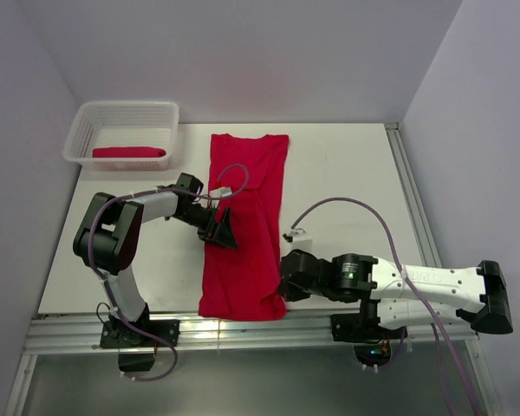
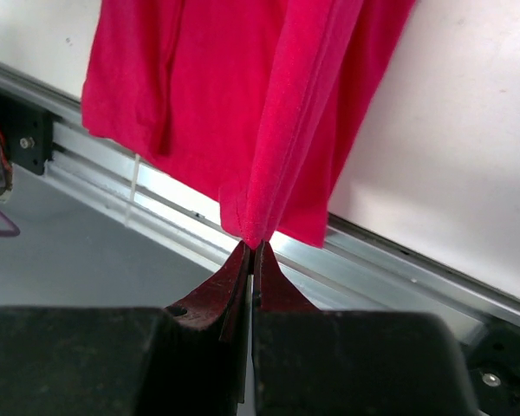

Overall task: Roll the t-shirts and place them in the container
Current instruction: Fold the tshirt

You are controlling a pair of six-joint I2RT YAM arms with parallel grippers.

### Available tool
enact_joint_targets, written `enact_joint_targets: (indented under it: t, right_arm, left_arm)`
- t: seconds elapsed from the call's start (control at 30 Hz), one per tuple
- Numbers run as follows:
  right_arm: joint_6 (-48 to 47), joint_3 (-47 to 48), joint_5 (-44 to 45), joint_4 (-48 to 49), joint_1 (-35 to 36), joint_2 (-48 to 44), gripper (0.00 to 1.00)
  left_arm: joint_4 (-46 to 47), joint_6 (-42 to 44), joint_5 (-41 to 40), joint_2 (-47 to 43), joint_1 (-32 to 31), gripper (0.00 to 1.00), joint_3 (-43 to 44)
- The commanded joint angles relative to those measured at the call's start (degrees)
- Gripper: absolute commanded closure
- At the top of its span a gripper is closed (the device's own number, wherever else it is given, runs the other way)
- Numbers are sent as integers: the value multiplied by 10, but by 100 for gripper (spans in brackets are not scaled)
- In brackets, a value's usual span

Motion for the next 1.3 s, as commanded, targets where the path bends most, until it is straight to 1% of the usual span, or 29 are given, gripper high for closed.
enact_joint_targets:
  t: [0.0, 0.2, 0.23, 0.33, 0.53, 0.6, 0.73, 0.83, 1.0, 1.07, 1.1, 1.17, 1.2, 1.23, 1.27]
  right_arm:
    - [-1, 6, -12, 42, 11, 24, 100]
    - [-24, 49, -35, 104, 35, 121, 100]
    - [-24, 63, -38, 116, 39, 151, 100]
    - [-31, 94, -42, 125, 57, 213, 100]
    - [-45, 134, -76, 163, 74, 302, 100]
    - [-47, 143, -76, 159, 77, 319, 100]
    - [-50, 146, -100, 189, 79, 352, 100]
    - [-52, 155, -103, 188, 84, 372, 100]
    - [-52, 151, -108, 189, 89, 390, 99]
    - [-52, 153, -98, 180, 89, 393, 90]
    - [-49, 153, -91, 171, 89, 387, 70]
    - [-45, 146, -73, 170, 90, 373, 56]
    - [-42, 142, -68, 169, 89, 363, 45]
    - [-41, 131, -62, 168, 89, 336, 42]
    - [-40, 127, -53, 167, 88, 321, 41]
  left_arm:
    - [6, 27, -73, 23, -7, 0, -5]
    - [6, 28, -71, 22, -7, 1, -4]
    - [5, 28, -71, 22, -7, 1, -4]
    - [4, 28, -69, 22, -7, 0, -4]
    - [4, 29, -68, 22, -7, 1, -4]
    - [4, 28, -67, 21, -7, 1, -5]
    - [3, 30, -66, 21, -7, 1, -4]
    - [2, 30, -66, 22, -7, 0, -3]
    - [1, 30, -65, 25, -7, 1, -2]
    - [2, 31, -65, 24, -6, 0, -2]
    - [2, 31, -64, 24, -7, 1, -2]
    - [2, 32, -63, 22, -7, 0, -1]
    - [0, 32, -63, 21, -7, 1, 0]
    - [-1, 33, -62, 16, -7, 1, 0]
    - [-5, 35, -59, 14, -7, 0, 3]
